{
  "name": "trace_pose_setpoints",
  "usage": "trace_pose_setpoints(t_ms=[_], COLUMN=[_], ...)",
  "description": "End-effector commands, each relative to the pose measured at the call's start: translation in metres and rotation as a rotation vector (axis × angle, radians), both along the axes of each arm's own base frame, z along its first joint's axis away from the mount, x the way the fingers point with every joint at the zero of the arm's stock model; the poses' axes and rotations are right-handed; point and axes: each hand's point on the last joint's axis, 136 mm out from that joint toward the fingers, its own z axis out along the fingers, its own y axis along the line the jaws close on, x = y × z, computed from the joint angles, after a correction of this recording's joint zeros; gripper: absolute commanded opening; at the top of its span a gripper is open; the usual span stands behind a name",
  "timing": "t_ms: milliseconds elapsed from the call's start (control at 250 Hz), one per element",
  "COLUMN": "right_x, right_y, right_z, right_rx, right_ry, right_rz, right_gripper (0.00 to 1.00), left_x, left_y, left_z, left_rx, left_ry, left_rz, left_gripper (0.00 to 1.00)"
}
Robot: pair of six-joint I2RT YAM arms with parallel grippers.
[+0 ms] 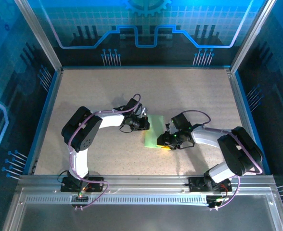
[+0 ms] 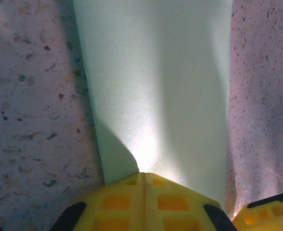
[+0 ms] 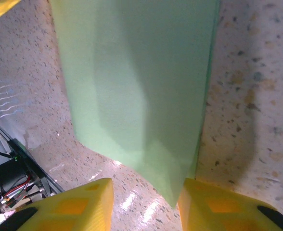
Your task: Fold a paper plane with a square sheet of paper (fold left side to right side)
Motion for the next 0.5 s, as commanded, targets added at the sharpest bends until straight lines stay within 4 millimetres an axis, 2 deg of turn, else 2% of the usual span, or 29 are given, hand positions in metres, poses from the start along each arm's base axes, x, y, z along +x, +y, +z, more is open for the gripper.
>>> trace_pose_setpoints(t_ms=[0, 292, 495], right_x=[0.008, 0.026, 0.016], right_y=[0.005, 0.002, -0.002], right_z=[0.003, 0.007, 0.002], right_rx=[0.01, 0.013, 0.007], right_ry=[-0.023, -0.065, 0.002], right_rz=[-0.008, -0.044, -0.056], right_gripper=[0.39, 0.36, 0.37], left_x=[-0.027, -0.026, -0.024], left_y=[0.019, 0.019, 0.017], left_z=[-0.025, -0.025, -0.024], left_rx=[0.104, 0.109, 0.102], left_ry=[0.095, 0.092, 0.089], left_rz=[0.002, -0.004, -0.011], left_gripper=[0.0, 0.0, 0.0])
